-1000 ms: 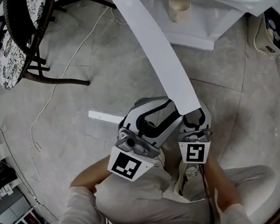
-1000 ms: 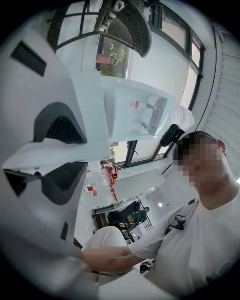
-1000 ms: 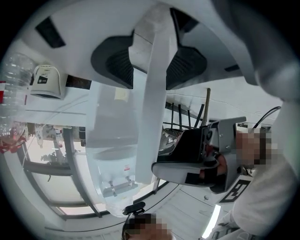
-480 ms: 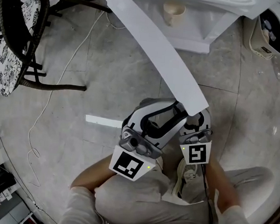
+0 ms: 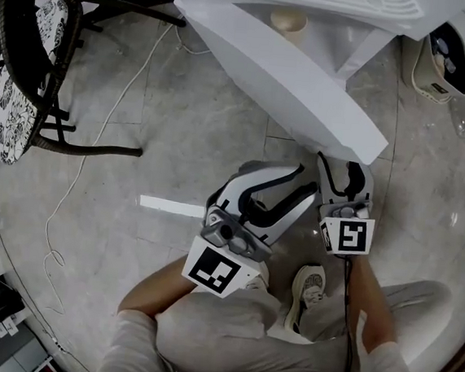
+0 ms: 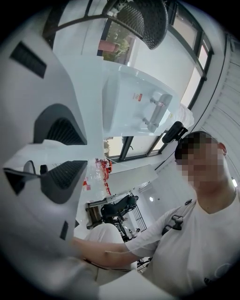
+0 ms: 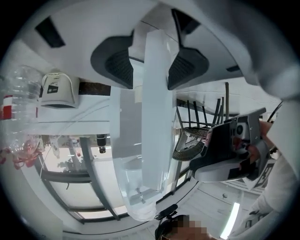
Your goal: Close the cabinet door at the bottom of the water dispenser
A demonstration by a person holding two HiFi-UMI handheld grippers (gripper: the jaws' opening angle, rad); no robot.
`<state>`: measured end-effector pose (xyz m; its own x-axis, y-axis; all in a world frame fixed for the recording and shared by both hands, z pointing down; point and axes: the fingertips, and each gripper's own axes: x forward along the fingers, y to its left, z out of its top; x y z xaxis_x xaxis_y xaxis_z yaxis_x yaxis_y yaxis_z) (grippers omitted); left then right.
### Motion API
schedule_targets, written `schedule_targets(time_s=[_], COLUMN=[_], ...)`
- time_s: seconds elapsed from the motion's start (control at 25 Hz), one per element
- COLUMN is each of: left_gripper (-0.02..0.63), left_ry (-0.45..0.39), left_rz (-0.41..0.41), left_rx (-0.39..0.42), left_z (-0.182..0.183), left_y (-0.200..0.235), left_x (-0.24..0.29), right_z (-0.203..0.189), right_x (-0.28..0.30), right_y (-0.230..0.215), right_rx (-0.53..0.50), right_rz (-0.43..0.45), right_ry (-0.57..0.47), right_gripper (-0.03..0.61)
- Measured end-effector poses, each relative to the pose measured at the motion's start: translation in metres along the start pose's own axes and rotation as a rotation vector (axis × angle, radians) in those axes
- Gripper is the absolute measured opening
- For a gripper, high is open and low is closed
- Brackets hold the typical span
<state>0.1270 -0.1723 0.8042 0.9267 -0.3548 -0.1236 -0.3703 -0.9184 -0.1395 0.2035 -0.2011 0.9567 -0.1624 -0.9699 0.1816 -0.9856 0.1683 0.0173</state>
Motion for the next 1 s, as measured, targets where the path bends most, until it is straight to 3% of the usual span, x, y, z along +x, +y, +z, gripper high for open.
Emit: schedule_targets(time_s=[0.44, 0.56, 0.6, 0.72, 1.0], left_gripper=[0.089, 0.087, 0.086, 0.086, 0.086], left_ry=[0.048, 0.048, 0.047, 0.040, 0.047], left_rz=[0.022, 0.028, 0.028, 0.028, 0.024], left_rx=[-0.006, -0.010, -0.010, -0.010, -0.005], left_z=[-0.015, -0.016, -0.016, -0.015, -0.021], left_y=[0.008, 0.010, 0.012, 0.015, 0.018], left_x=[-0.004, -0.002, -0.001, 0.001, 0.006], right_z=[0.012, 0.014, 0.015, 0.018, 0.022], right_x=[0.024, 0.031, 0.036, 0.053, 0.072], right_y=[-0.022, -0.040, -0.048, -0.071, -0.093], right_rx=[-0.023, -0.034, -0.031, -0.015, -0.008], right_rz=[0.002, -0.038, -0.058, -0.099, -0.126], right_ry=[-0.042, -0.049, -0.055, -0.061, -0.071], right_gripper=[0.219, 0.212, 0.177, 0.158, 0.144])
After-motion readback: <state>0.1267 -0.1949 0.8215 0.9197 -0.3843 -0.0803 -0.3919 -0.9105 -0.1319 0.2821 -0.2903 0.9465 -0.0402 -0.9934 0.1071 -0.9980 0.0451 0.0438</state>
